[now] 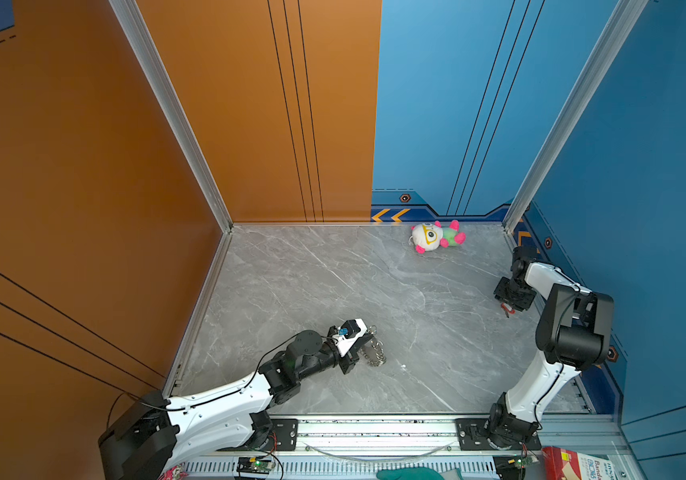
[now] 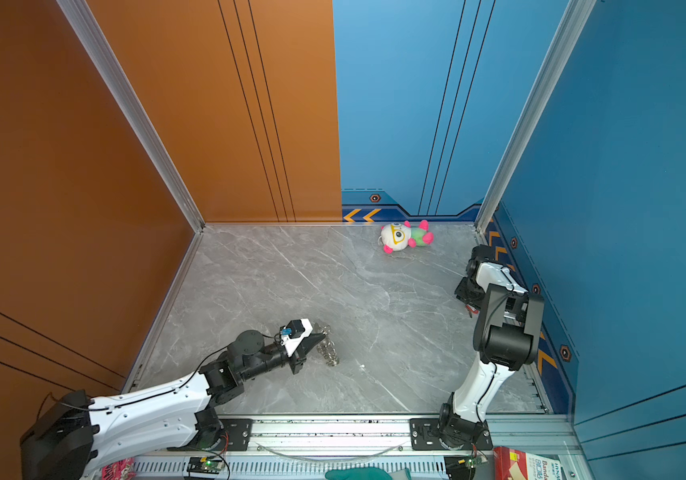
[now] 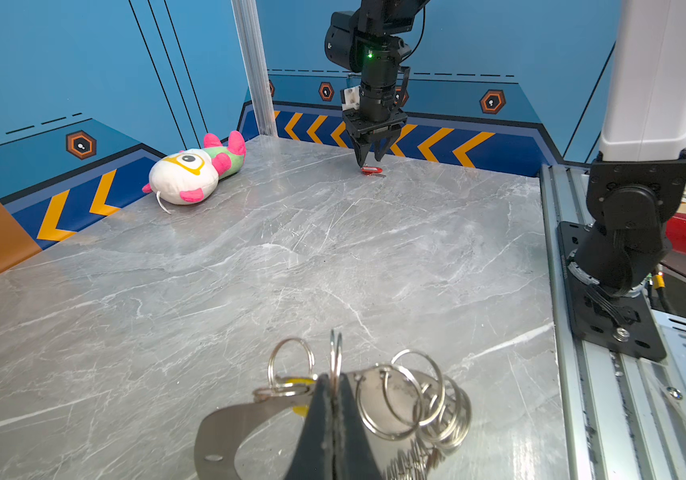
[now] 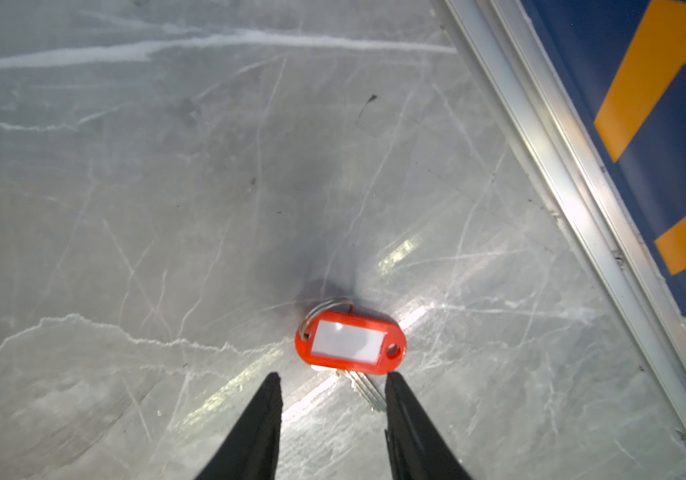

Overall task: Put the keys on the keyring
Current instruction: 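Move the right gripper to the red-tagged key and lower over it, then close the right gripper on the red-tagged key's ring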

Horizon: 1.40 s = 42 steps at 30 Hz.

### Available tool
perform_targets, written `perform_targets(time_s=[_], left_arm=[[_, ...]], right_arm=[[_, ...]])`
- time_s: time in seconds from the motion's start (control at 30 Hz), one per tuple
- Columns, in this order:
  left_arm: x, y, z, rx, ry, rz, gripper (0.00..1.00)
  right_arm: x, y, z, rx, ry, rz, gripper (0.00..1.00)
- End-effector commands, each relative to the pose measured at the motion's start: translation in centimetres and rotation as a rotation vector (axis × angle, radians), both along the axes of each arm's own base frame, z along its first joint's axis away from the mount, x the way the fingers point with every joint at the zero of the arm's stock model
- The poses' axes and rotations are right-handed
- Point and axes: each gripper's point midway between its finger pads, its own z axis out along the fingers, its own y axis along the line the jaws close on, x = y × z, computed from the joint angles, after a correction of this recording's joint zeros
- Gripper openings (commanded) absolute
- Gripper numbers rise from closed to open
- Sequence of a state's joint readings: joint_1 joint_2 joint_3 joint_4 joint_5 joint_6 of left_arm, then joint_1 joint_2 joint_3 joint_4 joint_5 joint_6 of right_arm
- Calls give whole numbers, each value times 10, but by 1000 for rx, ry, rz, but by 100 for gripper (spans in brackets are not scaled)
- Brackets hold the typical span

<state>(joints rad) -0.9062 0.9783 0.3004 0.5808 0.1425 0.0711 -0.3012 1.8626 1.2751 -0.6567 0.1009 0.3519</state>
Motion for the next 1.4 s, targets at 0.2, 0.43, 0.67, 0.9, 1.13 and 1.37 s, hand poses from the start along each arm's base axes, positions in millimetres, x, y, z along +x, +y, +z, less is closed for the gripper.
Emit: perform_targets(time_s=[0.2, 0.43, 0.67, 0.9, 1.13, 1.37], left_arm=[[-3, -5, 14, -42, -25, -27, 0], [-3, -5, 13, -39, -27, -24, 0], [-3, -5, 13, -41, -25, -25, 0], [-3, -5, 14, -42, -26, -26, 0], [-3, -6, 13, -40, -24, -27, 0], [-3, -6, 13, -39, -24, -26, 0]], right_arm=[[18, -13, -2, -28, -13, -69, 41], [14, -17, -10, -52, 31, -83, 40], [9, -18, -20, -55, 69, -86, 38], [4, -15, -23, -52, 84, -80, 31], [2, -13, -22, -55, 84, -73, 18], [3, -8, -15, -70, 74, -56, 10]])
